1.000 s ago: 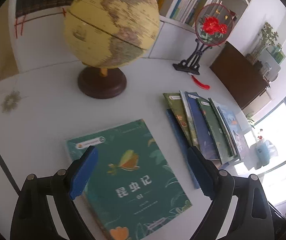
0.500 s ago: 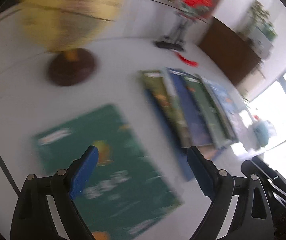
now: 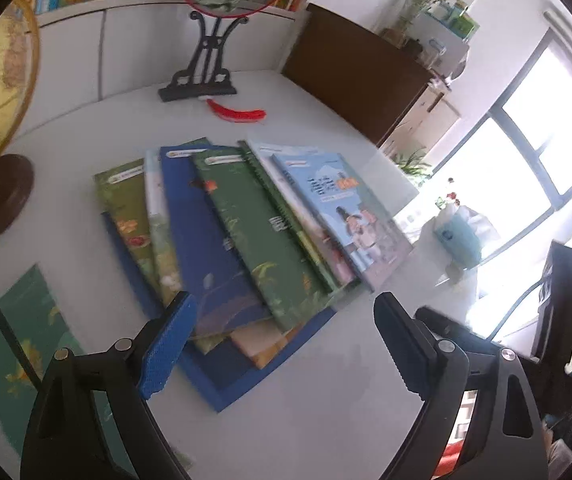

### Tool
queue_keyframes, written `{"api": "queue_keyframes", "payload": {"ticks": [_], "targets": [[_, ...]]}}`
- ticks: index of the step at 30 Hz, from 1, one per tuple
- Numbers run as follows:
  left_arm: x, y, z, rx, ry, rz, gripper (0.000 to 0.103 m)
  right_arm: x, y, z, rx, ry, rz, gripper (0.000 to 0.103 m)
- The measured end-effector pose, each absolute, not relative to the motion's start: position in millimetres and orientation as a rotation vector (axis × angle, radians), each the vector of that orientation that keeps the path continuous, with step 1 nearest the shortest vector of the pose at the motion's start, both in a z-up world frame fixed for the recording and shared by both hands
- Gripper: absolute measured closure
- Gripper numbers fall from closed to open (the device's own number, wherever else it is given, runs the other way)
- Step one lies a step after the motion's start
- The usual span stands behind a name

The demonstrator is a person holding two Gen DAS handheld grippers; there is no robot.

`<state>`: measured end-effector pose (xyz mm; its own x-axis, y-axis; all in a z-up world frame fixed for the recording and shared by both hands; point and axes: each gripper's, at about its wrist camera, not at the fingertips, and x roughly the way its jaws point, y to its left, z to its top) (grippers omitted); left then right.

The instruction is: Organize books

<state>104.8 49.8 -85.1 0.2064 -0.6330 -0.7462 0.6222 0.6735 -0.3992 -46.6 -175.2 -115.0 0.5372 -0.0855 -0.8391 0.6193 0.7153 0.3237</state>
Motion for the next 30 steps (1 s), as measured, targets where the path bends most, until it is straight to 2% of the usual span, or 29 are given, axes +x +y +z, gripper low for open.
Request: {"api": "queue_keyframes", "payload": {"ticks": [10, 19, 23, 27, 30], "targets": [[92, 118, -74, -0.058, 1.056, -0.787, 0.013, -58, -183, -110, 0.654, 0.89, -0.385, 0.05], [78, 138, -71, -0.081, 1.058, -0.784, 0.013, -81, -172, -102, 0.688, 0.876, -0.377, 0.05], [72, 140, -64, -0.121, 1.085, -0.793, 0.013, -77, -159, -87, 0.638, 0.888, -0.372, 0.05], [54, 132, -45, -0.068, 1.013, -0.834, 0.013, -72, -150, -67, 0.536, 0.899, -0.336, 0.049], [47, 113, -39, -0.036, 0.991, -0.842, 0.013, -64, -154, -65, 0.397, 0.917, -0.33, 0.043]]}}
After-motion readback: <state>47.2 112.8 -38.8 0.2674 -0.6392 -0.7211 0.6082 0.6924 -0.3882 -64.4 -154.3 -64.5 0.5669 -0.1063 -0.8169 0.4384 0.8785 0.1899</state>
